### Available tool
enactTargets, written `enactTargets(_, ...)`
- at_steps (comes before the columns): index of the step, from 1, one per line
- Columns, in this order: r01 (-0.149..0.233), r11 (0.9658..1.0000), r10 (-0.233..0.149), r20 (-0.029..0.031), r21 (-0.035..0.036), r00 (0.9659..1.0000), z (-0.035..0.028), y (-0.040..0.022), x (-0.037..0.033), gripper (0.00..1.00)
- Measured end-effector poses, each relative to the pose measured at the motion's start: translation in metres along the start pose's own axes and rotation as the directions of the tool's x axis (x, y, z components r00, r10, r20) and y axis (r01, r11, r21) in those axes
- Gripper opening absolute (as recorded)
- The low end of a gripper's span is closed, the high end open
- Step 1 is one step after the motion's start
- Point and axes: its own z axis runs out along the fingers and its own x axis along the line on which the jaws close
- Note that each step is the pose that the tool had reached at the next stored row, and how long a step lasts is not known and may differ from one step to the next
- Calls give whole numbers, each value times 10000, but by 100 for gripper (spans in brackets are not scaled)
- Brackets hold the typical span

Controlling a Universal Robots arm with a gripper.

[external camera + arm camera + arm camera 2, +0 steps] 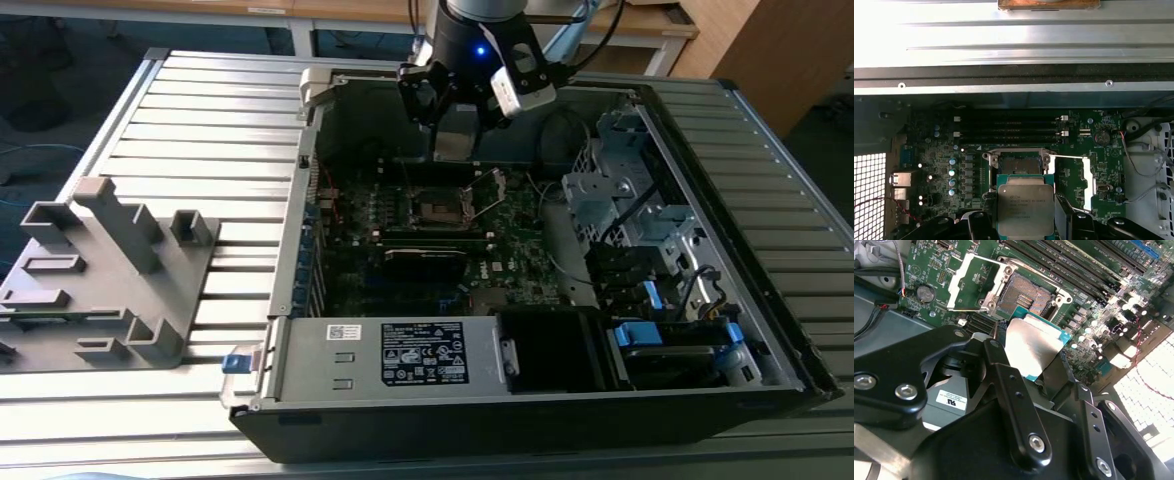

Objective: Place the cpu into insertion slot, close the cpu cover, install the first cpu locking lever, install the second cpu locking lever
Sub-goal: 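Place the cpu into insertion slot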

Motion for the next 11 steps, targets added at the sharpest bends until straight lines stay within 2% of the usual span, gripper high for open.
enactTargets(6,0,10000,0,1,-4,10000,13,-1,0,54)
enactTargets(11,0,10000,0,0,0,10000,72,-6,-1,54)
